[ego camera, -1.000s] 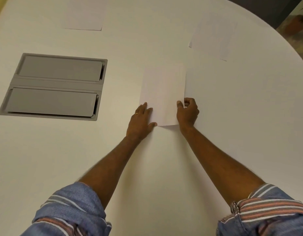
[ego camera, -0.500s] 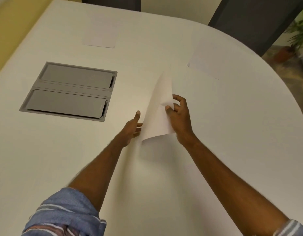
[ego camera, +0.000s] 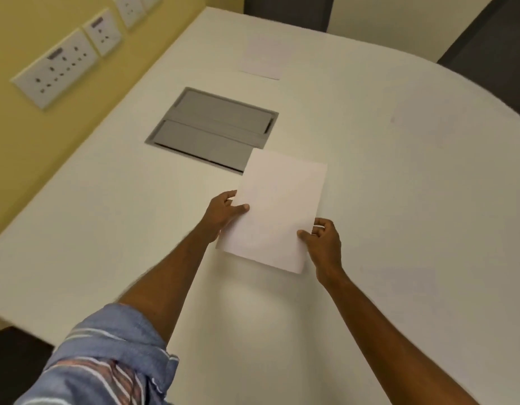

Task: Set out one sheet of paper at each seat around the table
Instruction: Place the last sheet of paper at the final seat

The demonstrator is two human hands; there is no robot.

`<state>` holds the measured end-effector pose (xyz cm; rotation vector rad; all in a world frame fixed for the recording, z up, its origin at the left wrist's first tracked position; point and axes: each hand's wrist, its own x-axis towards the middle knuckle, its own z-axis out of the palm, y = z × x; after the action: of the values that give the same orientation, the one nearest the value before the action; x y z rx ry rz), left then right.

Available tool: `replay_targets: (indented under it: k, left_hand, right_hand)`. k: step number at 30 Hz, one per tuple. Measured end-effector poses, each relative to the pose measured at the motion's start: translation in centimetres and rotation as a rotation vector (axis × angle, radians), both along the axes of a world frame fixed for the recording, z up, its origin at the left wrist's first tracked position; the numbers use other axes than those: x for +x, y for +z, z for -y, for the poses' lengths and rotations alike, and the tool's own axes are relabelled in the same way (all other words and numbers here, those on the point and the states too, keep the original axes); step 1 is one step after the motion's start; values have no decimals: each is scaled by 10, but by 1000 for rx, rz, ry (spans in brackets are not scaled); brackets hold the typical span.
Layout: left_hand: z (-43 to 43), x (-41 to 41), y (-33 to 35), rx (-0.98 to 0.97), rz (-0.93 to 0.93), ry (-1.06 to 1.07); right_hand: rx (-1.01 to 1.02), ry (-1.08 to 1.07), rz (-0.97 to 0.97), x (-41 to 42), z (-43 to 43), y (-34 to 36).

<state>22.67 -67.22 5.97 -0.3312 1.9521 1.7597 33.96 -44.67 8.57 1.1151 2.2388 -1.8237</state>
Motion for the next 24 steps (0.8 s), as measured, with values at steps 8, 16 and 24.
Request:
replay_targets:
  k: [8,16,24]
  left_hand:
    - [126,12,-2,-356,-95,-80]
    - [218,44,-21,-603,-176,-174]
    - [283,78,-61,-696,-250,-172]
  right_hand:
    - [-16,55,21,33,125,-34]
    - [272,300,-96,60,219,-48]
    - [406,663,-98,75,289,-89]
